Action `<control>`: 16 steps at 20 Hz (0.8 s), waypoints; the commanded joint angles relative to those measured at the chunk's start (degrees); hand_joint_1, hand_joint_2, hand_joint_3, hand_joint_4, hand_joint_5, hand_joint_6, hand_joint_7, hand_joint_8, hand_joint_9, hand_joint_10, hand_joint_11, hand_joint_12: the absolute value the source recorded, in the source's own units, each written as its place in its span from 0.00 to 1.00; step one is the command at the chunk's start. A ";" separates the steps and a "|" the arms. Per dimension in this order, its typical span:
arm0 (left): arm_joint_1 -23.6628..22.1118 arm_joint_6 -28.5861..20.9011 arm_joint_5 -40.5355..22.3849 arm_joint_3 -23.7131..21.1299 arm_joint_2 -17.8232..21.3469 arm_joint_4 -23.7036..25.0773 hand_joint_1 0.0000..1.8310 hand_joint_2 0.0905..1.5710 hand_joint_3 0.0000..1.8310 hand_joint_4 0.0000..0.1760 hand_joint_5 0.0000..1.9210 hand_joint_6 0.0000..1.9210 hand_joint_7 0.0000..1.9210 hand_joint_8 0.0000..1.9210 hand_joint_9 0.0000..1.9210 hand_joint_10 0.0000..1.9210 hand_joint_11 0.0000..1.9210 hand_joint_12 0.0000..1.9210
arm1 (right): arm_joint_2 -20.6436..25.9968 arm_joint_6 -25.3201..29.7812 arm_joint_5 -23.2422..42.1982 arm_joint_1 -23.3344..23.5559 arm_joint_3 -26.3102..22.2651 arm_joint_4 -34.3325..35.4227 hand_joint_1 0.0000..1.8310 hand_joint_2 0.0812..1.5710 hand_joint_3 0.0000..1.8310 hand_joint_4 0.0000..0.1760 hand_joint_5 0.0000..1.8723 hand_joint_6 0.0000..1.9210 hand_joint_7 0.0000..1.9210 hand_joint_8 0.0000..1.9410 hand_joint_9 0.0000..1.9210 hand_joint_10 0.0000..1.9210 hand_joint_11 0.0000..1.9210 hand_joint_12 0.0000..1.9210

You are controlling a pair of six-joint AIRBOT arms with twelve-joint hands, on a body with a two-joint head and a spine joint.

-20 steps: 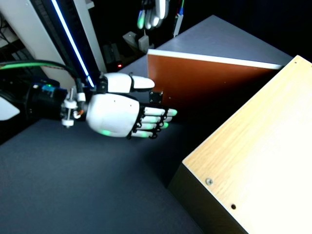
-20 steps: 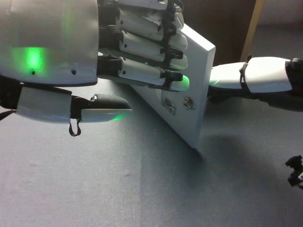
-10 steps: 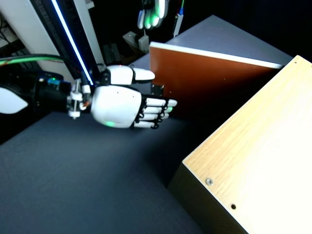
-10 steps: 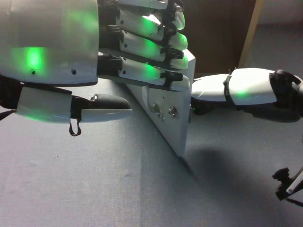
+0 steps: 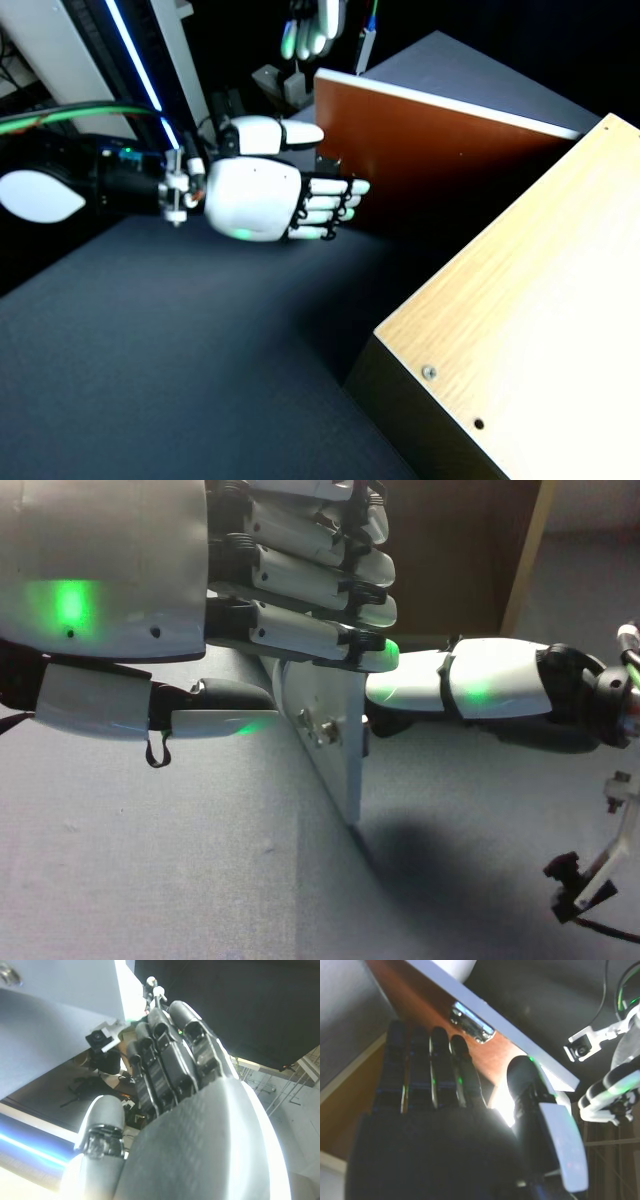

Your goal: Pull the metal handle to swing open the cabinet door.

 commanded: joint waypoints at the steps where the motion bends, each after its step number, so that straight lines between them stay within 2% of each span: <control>1: -0.54 0.53 -1.43 0.06 0.43 -5.76 0.00 1.00 0.10 0.00 0.28 0.00 0.30 0.00 0.28 0.00 0.07 0.42 | -0.04 0.45 6.87 0.43 -0.54 0.71 0.00 1.00 0.06 0.00 0.12 0.00 0.12 0.00 0.11 0.00 0.00 0.37; 13: -0.54 0.53 -1.43 0.06 0.43 -5.76 0.00 1.00 0.10 0.00 0.28 0.00 0.30 0.00 0.28 0.00 0.07 0.42 | -3.03 0.42 9.02 -0.62 -0.84 -0.59 0.00 1.00 0.06 0.00 0.12 0.00 0.12 0.00 0.10 0.00 0.00 0.37; 15: -0.54 0.53 -1.43 0.06 0.43 -5.76 0.00 1.00 0.10 0.00 0.28 0.00 0.30 0.00 0.28 0.00 0.07 0.42 | -3.65 -6.19 9.09 -0.62 -0.44 0.12 0.00 1.00 0.06 0.00 0.12 0.00 0.12 0.00 0.11 0.00 0.00 0.37; 16: -0.54 0.53 -1.43 0.06 0.43 -5.76 0.00 1.00 0.10 0.00 0.28 0.00 0.30 0.00 0.28 0.00 0.07 0.42 | -4.01 -6.57 9.09 -0.62 -0.29 0.16 0.00 1.00 0.06 0.00 0.12 0.00 0.12 0.00 0.11 0.00 0.00 0.38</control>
